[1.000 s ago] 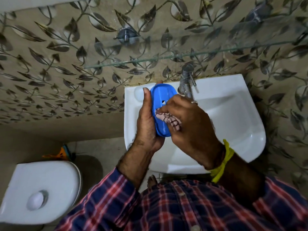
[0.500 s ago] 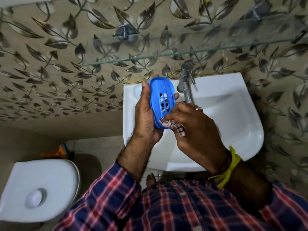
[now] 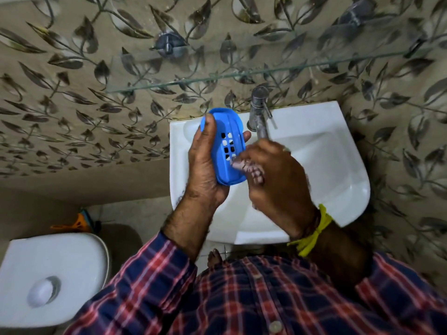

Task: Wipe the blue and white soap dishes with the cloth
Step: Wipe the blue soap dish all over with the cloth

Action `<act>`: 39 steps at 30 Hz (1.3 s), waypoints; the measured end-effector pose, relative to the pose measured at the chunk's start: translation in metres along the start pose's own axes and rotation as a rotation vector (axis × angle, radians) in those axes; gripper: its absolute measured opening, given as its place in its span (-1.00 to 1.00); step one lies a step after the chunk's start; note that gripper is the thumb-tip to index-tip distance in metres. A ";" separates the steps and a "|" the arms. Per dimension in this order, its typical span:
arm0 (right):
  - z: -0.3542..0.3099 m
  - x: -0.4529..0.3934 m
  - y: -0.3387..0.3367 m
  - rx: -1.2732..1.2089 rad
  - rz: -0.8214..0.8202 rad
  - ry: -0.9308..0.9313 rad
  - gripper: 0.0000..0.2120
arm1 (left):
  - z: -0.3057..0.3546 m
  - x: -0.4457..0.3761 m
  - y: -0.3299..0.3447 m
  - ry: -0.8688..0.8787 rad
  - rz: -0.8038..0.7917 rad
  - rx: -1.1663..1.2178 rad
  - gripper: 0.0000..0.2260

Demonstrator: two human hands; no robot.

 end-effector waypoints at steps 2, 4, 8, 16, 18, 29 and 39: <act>-0.001 -0.009 -0.002 -0.004 0.009 -0.036 -0.77 | -0.004 0.001 0.005 0.008 -0.030 0.042 -0.17; -0.009 -0.002 0.004 0.022 -0.045 -0.113 -0.75 | 0.001 0.000 0.002 0.004 -0.040 0.048 -0.18; 0.000 0.000 0.001 -0.047 0.034 -0.006 -0.81 | -0.002 0.002 -0.005 -0.019 0.010 0.029 -0.18; 0.000 -0.009 -0.005 -0.101 0.140 -0.049 -0.82 | -0.007 0.007 -0.006 -0.005 0.001 0.033 -0.33; 0.002 -0.020 -0.010 -0.150 0.226 -0.029 -0.87 | -0.009 0.009 -0.002 -0.002 -0.004 0.034 -0.41; -0.019 -0.023 -0.009 -0.094 0.180 -0.015 -0.84 | -0.004 0.018 0.003 0.136 -0.003 0.012 -0.25; -0.017 -0.026 -0.012 -0.086 0.113 -0.118 -0.79 | -0.014 0.021 -0.004 0.104 0.008 -0.008 -0.31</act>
Point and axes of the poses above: each hand's wrist, its own x-axis away from the middle knuckle, its own y-axis out of the palm, z = x × y, the point moved 7 cm from there along -x, towards the middle knuckle, and after that the axes turned 3 degrees about -z, right-handed, at the moved point
